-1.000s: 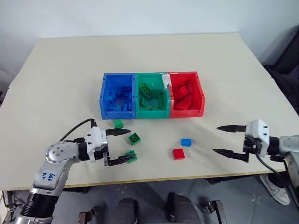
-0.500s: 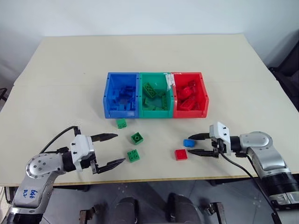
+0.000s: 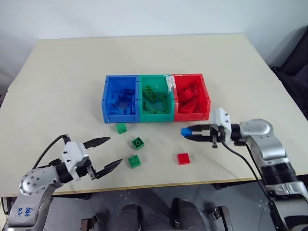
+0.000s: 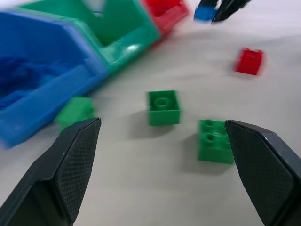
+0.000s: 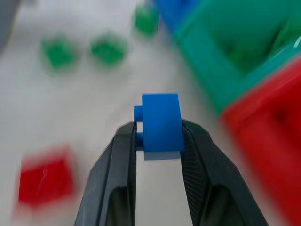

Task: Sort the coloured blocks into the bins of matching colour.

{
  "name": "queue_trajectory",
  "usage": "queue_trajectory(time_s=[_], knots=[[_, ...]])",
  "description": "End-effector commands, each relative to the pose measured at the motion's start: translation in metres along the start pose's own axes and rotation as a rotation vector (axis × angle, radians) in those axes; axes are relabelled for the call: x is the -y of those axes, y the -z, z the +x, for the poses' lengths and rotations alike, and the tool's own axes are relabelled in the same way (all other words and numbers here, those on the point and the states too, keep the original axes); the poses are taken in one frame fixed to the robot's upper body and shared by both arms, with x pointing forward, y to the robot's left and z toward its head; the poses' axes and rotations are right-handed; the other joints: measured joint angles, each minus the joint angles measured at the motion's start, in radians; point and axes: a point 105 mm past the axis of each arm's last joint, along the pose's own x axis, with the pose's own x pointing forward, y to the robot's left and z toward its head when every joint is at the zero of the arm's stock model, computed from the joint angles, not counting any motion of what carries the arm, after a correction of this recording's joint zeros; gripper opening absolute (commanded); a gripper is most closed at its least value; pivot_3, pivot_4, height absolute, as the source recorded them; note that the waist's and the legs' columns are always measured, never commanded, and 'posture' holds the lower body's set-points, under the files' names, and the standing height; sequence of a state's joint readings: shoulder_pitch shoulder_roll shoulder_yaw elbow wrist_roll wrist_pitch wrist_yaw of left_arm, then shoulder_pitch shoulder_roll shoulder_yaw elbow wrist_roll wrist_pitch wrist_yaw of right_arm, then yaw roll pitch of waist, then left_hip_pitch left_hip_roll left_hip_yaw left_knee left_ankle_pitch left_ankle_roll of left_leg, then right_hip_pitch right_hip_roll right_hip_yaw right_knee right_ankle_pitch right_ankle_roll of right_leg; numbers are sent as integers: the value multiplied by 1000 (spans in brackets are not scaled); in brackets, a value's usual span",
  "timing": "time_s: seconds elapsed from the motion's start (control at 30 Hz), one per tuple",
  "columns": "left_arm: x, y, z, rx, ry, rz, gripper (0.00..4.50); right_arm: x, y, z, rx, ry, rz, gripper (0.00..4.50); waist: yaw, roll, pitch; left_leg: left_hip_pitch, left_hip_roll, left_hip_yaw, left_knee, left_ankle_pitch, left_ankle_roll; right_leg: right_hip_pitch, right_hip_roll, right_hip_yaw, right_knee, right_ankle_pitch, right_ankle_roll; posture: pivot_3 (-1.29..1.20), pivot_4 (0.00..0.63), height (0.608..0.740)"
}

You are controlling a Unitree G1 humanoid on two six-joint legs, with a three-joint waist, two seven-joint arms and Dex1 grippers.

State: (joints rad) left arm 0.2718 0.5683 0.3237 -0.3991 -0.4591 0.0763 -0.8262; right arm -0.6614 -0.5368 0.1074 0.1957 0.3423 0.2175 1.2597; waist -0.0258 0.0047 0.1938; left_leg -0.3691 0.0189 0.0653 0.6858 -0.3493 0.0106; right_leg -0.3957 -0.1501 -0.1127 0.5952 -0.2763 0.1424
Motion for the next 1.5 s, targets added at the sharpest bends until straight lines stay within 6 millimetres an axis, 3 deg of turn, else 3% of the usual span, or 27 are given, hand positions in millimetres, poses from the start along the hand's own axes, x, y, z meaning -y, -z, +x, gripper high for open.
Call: queue_trajectory(time_s=[0.03,0.17,0.27,0.47,0.67,0.8,0.83,0.9,1.03,1.13,1.2,1.3,1.43,1.5], knots=[[1,-11,-22,28,-140,13,4500,14,-42,48,71,-1,-2,889,-10,0,0,0,0,0,0,0,0,-1,0,1,1,0,0,0,150,740],[7,-2,-43,-23,-227,-15,4500,38,-60,97,27,114,-17,889,1,-1,-1,-1,1,0,0,-1,-1,-5,1,1,6,-2,-3,0,150,740],[6,1,-50,-40,-264,-18,4500,45,-71,124,20,151,-48,889,5,-3,-2,-3,1,1,1,-1,-1,-8,-2,1,11,-2,-5,0,150,740],[1,-1,-55,-47,-290,-1,4500,48,-82,152,65,171,-58,889,-9,-4,-2,-6,-2,1,1,-2,0,-14,-1,3,14,-2,-5,0,150,740],[1,-2,-46,-43,-244,4,4500,46,-89,147,138,146,-54,2874,-15,-4,-2,-6,-1,2,0,-2,-1,-15,0,3,14,-3,-6,0,150,740],[-3,-5,-34,-31,-187,15,4500,44,-87,124,179,128,-95,4329,-6,-5,-3,-6,-1,2,0,-2,-1,-14,0,3,14,-3,-6,0,150,740],[-4,-6,-31,-26,-170,19,4500,43,-87,115,194,129,-103,4475,-6,-5,-3,-6,-1,2,0,-2,-1,-15,0,4,14,-3,-6,0,150,740],[-6,-9,-23,-15,-131,27,4500,39,-85,96,227,120,-133,4475,-3,-5,-3,-6,-2,2,0,-2,-1,-15,0,4,14,-3,-6,0,150,740],[-5,-12,4,6,10,32,4500,18,-66,34,218,59,-125,4475,10,-5,-3,-6,-2,2,0,-2,-1,-14,-1,3,14,-3,-6,0,150,740],[-3,-10,14,1,69,16,4500,9,-58,14,191,72,-141,4475,3,-5,-3,-6,-3,3,0,-2,0,-13,-1,3,13,-3,-6,0,150,740],[0,-7,29,-5,161,-9,4500,-9,-29,-17,92,25,-83,4475,-4,-5,-3,-4,-1,6,-1,-2,0,-14,0,3,12,-3,-6,0,150,740],[0,-10,51,11,268,22,4500,-13,2,-62,1,177,-76,4475,18,-5,-4,-3,-1,10,-2,-2,-1,-12,1,-1,12,-3,-6,0,150,740],[-3,-16,65,37,325,75,4500,-27,29,-101,-110,253,-116,4475,25,-5,-4,-1,-1,17,-1,-2,-1,-12,0,3,11,-2,-4,0,150,740],[-4,-18,69,49,349,99,4500,-30,33,-123,-85,337,-105,4475,25,-5,-4,-1,0,17,-1,-2,-1,-12,1,3,11,-2,-4,0,150,740]])
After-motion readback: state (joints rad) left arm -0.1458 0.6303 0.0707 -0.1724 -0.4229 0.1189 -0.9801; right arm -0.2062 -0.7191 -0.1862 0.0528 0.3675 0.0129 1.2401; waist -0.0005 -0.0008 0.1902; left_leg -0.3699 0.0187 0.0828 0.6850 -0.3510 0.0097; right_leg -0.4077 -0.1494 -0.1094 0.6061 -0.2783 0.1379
